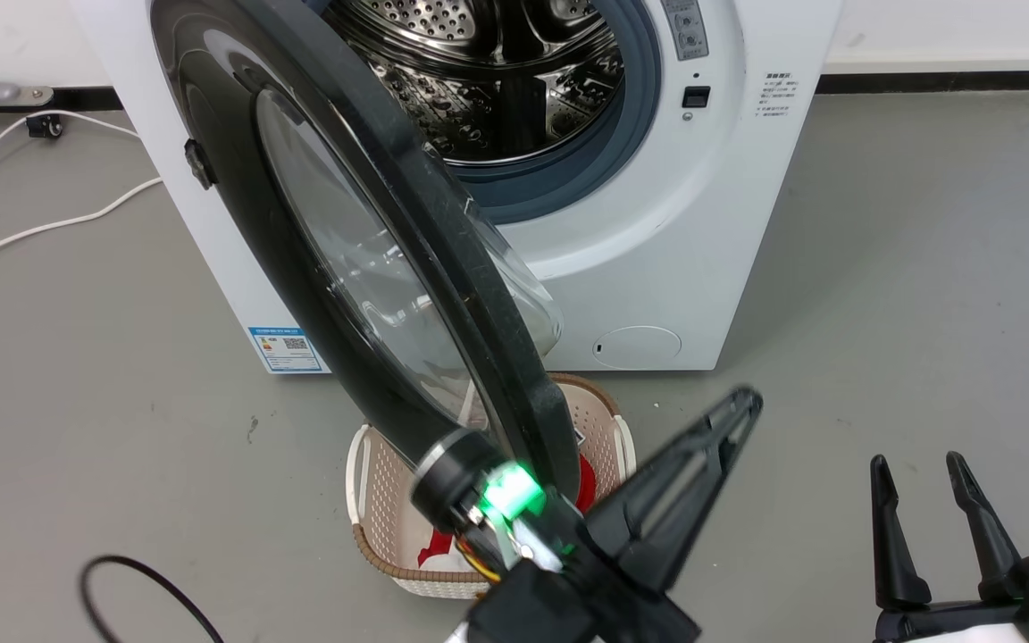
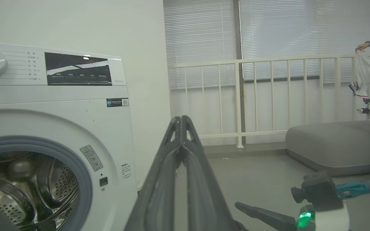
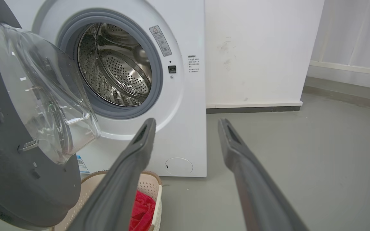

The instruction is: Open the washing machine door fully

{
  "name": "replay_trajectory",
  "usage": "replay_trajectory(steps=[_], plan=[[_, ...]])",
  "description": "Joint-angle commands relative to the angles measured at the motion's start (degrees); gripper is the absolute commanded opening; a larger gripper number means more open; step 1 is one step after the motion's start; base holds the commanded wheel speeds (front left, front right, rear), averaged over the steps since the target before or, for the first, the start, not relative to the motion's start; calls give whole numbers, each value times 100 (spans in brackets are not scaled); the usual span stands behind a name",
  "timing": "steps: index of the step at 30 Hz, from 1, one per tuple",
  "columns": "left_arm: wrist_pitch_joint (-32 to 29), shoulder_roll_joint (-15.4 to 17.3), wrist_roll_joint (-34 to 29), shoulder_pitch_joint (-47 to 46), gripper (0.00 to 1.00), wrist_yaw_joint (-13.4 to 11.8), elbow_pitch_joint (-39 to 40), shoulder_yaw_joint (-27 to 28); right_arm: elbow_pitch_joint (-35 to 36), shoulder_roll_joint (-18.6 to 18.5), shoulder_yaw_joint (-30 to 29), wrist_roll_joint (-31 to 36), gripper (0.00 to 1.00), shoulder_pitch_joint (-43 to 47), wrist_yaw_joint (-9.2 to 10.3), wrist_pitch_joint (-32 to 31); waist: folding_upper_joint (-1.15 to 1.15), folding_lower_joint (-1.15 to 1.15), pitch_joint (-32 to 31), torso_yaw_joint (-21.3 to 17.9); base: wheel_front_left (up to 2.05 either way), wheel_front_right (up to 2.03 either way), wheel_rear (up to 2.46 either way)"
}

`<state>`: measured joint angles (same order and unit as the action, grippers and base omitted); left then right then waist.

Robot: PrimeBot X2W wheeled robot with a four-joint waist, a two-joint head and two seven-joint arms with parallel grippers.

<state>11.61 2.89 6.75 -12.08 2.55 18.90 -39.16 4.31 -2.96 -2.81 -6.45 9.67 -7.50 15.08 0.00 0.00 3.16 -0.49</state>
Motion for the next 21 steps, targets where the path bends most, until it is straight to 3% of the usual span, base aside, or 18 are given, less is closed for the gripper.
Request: replay_trajectory(steps=[1, 12, 21], plan=[[-64, 23, 37, 125, 0, 33, -115, -75, -13, 16, 7, -10, 100, -40, 2, 10, 0, 0, -2, 0, 0, 0, 0], [-745, 387, 397, 862, 0, 14, -1093, -314, -64, 15, 12, -86, 100, -102, 3, 10, 0, 0, 97, 77, 0, 0, 0], [-256, 153, 578, 506, 0, -253, -2016, -75, -150, 15, 87, -83, 100, -153, 3, 10, 0, 0, 122, 14, 0, 0, 0]])
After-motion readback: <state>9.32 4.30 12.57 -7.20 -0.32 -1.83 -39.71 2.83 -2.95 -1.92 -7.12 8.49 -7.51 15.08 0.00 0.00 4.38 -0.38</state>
